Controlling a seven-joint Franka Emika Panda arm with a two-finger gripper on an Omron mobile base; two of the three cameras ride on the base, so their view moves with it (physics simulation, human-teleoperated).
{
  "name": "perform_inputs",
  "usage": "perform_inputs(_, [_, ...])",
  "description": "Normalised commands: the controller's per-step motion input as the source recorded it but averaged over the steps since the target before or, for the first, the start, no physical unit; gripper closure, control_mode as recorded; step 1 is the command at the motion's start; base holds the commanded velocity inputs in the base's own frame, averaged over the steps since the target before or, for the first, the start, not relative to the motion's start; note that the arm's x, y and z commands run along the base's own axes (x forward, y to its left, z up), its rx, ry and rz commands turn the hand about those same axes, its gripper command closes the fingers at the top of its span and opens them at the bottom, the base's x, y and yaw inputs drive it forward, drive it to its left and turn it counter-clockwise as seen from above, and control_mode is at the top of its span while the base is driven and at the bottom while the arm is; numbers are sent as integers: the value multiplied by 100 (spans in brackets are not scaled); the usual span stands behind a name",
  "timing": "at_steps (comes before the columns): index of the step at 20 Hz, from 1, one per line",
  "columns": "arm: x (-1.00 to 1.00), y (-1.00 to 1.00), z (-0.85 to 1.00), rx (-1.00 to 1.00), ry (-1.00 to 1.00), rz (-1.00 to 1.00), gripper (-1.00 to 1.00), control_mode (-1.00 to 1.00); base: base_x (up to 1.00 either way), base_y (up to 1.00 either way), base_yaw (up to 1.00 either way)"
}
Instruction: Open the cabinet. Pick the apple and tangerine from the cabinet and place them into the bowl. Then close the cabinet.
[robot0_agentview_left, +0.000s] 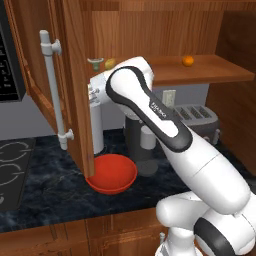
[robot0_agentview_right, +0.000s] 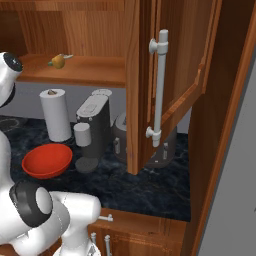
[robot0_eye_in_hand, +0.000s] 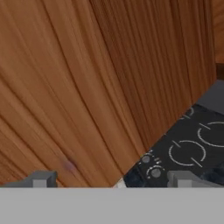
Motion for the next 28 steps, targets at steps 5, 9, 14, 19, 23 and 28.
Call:
perform_inputs(5, [-15,-47,3,0,-4,0,-100,-100,0,0,0])
perform_inputs(9, [-32,-92,1,0,-5,0,-100,-100,0,0,0])
perform_inputs(14, [-15,-75,0,-6,-1,-8,-100,-100,0,0,0])
perform_inputs(19, [-14,-65,-6,-11,-5,-19,-100,-100,0,0,0])
perform_inputs(23, [3,-37,18,-2,-6,-30,-100,-100,0,0,0])
perform_inputs(28, [7,-24,28,-1,-7,-36,-100,-100,0,0,0])
